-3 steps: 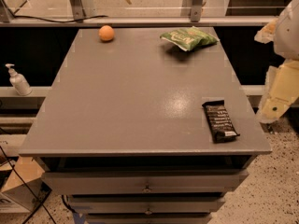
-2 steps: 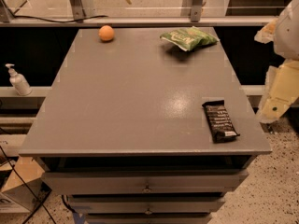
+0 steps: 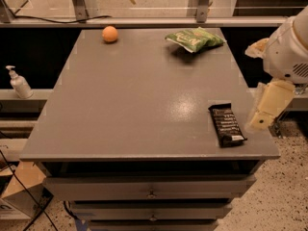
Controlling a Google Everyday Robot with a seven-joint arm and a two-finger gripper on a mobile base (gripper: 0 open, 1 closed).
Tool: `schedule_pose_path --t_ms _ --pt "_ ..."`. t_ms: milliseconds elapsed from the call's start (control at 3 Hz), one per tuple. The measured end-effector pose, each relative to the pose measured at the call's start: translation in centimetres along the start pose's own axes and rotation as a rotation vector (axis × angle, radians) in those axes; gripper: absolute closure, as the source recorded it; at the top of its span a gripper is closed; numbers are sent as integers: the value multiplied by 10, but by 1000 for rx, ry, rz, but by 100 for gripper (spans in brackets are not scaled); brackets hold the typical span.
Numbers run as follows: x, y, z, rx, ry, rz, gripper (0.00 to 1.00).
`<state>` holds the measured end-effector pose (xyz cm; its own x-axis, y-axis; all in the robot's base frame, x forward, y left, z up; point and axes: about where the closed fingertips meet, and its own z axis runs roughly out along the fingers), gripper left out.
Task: Move rxbar chocolate near orange
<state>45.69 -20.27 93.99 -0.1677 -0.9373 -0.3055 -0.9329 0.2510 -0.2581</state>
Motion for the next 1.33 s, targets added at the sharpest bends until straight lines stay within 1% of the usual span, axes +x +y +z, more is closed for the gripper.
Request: schedule_pose_path --t_ms 667,1000,1333 --pt "0 0 -3 6 8 0 0" --pt "3 2 29 -28 -52 24 0" --pt "9 3 63 -50 -118 55 0"
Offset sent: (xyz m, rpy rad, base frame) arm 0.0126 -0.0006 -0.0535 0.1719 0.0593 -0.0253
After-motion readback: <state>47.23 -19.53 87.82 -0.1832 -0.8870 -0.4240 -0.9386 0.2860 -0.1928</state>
